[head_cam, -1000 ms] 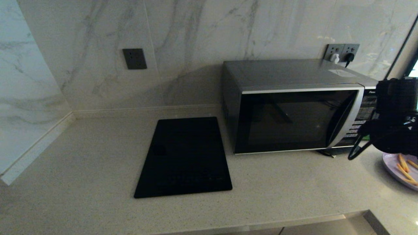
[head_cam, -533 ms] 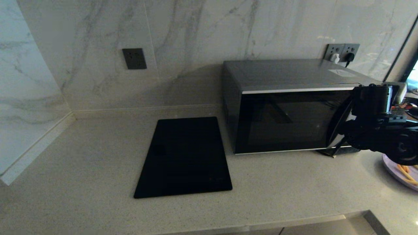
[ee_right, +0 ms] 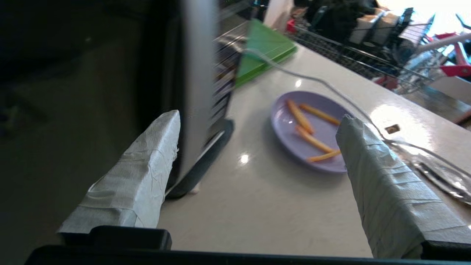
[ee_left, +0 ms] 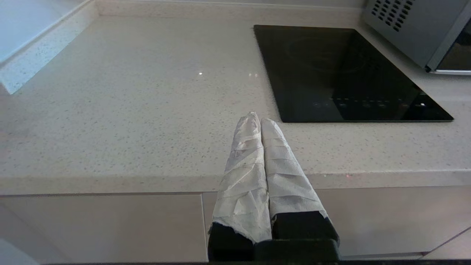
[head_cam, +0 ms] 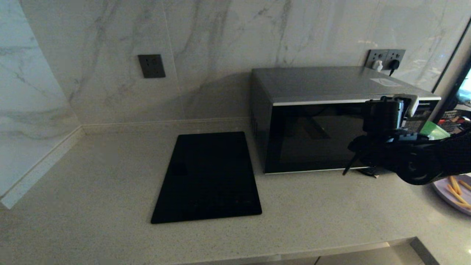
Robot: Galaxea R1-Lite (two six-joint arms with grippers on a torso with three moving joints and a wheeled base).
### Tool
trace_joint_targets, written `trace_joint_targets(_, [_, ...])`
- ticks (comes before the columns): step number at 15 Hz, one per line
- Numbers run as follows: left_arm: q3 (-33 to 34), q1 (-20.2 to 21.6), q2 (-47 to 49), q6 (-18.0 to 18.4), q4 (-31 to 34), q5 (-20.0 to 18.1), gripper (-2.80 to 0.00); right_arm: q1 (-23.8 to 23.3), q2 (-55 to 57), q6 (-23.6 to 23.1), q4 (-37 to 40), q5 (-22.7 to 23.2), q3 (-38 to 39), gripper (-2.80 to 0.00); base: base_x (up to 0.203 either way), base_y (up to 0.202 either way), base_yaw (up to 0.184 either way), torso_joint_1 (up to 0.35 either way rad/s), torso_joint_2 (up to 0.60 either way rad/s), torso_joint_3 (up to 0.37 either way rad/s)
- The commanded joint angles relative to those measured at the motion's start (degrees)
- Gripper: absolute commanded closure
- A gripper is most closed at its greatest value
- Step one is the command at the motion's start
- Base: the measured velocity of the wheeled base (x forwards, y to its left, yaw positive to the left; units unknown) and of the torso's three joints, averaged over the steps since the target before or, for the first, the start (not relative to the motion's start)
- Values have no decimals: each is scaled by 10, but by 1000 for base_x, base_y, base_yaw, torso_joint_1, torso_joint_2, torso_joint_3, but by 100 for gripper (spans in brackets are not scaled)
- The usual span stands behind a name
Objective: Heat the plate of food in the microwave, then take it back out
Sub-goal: Open the microwave oven
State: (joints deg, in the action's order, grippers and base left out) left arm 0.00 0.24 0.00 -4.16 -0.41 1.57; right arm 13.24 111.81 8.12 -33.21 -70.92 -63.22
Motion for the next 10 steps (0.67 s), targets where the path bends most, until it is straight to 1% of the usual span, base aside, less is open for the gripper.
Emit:
trace_joint_targets(1, [0, 0, 1, -1, 0, 0, 0, 8, 21, 1, -2, -6, -3, -280, 0, 0, 0, 0, 0, 0])
trace_joint_targets(5, [0, 0, 1, -1, 0, 0, 0, 10, 41, 1, -2, -21, -5, -280, 0, 0, 0, 0, 0, 0])
trace_joint_targets(8, [0, 0, 1, -1, 0, 0, 0, 5, 69, 1, -2, -63, -26, -280, 0, 0, 0, 0, 0, 0])
trace_joint_targets(10, [0, 0, 1, -1, 0, 0, 0, 5, 81, 0, -3, -72, -40, -280, 0, 0, 0, 0, 0, 0])
